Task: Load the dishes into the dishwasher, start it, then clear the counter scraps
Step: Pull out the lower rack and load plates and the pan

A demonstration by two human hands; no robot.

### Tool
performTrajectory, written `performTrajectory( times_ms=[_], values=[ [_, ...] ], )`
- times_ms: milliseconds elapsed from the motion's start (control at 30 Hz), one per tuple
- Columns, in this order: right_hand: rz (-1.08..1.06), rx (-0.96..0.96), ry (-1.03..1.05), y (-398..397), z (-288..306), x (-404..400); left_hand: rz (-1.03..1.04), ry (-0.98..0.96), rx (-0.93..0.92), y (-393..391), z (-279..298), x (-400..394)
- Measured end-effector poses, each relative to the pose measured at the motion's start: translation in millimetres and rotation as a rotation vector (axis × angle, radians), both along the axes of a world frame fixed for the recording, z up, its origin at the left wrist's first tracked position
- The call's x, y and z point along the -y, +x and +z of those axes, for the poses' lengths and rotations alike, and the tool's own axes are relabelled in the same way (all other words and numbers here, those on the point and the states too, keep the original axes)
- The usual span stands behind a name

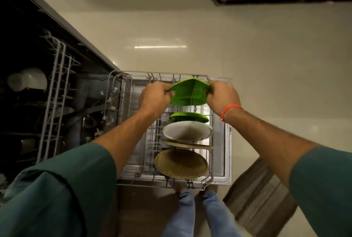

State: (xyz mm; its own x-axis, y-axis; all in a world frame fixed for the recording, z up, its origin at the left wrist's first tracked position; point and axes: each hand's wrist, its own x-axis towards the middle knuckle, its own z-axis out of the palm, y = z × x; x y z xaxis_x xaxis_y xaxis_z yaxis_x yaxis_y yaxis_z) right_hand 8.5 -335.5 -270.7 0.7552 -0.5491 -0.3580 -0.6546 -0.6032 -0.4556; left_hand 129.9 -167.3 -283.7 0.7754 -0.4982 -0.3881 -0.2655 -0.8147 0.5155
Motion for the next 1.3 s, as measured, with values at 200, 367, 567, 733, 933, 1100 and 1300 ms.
performTrajectory(
  times_ms=[200,367,567,733,933,1100,1300],
  values=[
    [0.02,-0.038,0.045,1,-54,-5,0.003,0.005,-0.012,-1,-62,-5],
    [0.044,-0.091,0.095,4,-87,-3,0.001,0.028,-0.022,3,-99,-4],
    [0.065,-0.127,0.101,3,-106,2,-0.038,0.034,-0.04,5,-126,-1],
    [0.058,-0.158,0.13,5,-118,3,-0.035,0.059,-0.073,3,-137,1],
    [0.017,-0.209,0.204,10,-133,0,-0.071,0.139,-0.048,6,-146,-1],
    [0.019,-0.292,0.249,4,-145,-3,-0.083,0.144,-0.074,3,-155,-2],
    [-0.04,-0.243,0.292,-2,-141,-2,-0.024,0.1,-0.161,-2,-148,0]
  ],
)
